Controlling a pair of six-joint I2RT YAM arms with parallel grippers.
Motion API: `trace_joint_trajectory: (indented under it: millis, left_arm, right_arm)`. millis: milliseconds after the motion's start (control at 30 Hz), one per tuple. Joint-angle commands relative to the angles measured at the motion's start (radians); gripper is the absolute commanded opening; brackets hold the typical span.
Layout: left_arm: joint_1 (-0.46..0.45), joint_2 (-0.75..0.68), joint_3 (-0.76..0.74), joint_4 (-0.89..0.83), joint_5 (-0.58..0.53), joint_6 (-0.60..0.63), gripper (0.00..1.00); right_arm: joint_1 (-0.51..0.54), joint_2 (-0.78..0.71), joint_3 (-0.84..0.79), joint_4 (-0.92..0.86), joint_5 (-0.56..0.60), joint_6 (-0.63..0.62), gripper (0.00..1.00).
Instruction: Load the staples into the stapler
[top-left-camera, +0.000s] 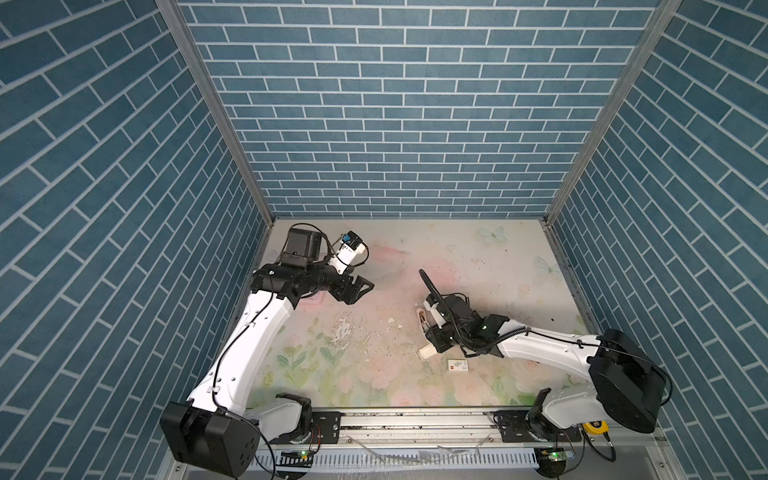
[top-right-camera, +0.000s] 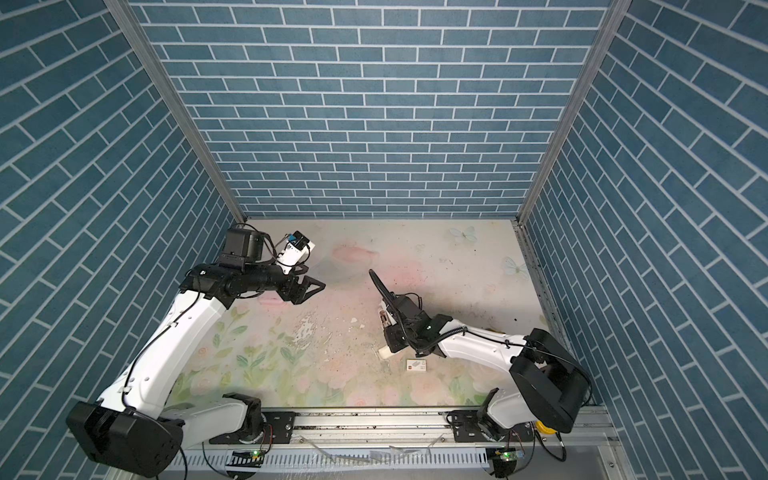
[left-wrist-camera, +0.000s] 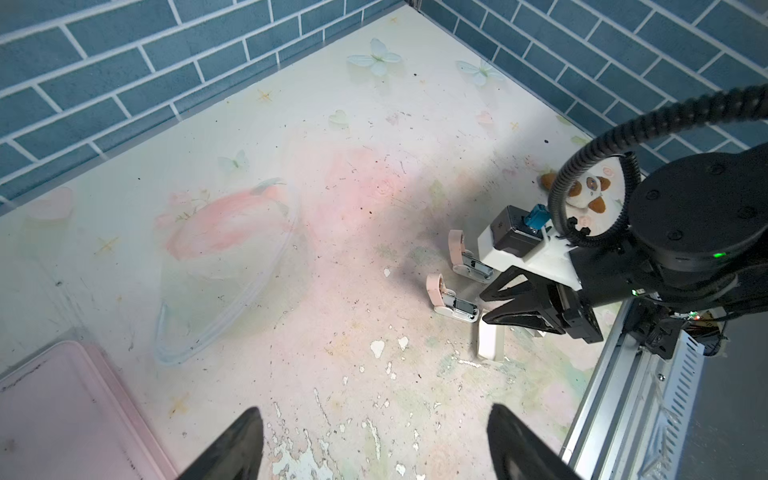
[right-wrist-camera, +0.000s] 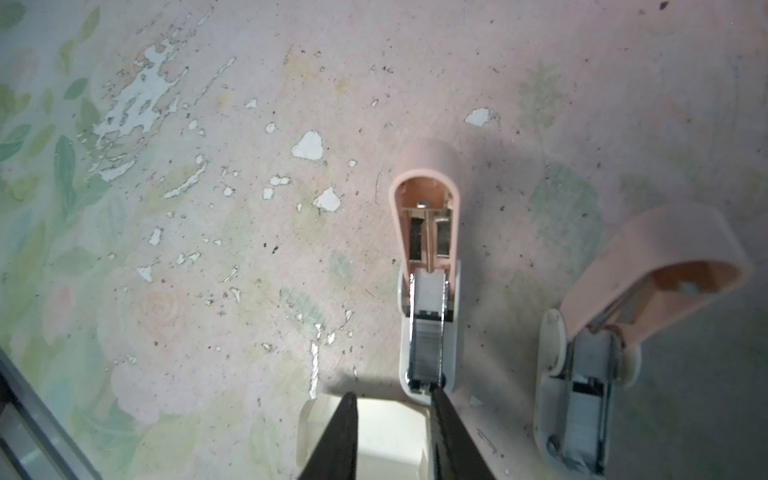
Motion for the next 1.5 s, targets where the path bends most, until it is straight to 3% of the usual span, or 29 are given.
trace_joint_trajectory:
  millis: [0,767,1467]
  left_arm:
    - [0.01,-0.016,0.03,-0.042,-0.012,0.034,0.86]
    - [0.092,-0.067,-0.034,-0.049,0.033,0.03,0.86]
    - [0.128,-0.067,-0.044,-0.047,0.053,0.028,0.86]
  right_arm:
    - [0.005,0.04,0.029,-0.026,0.057,-0.017,0.33]
    - [0.004,0.164,0.098,-0.046,0.094,-0.064,0.3]
    - [0.004,0.239,0.136,-0.027,0.058,-0.108,0.09]
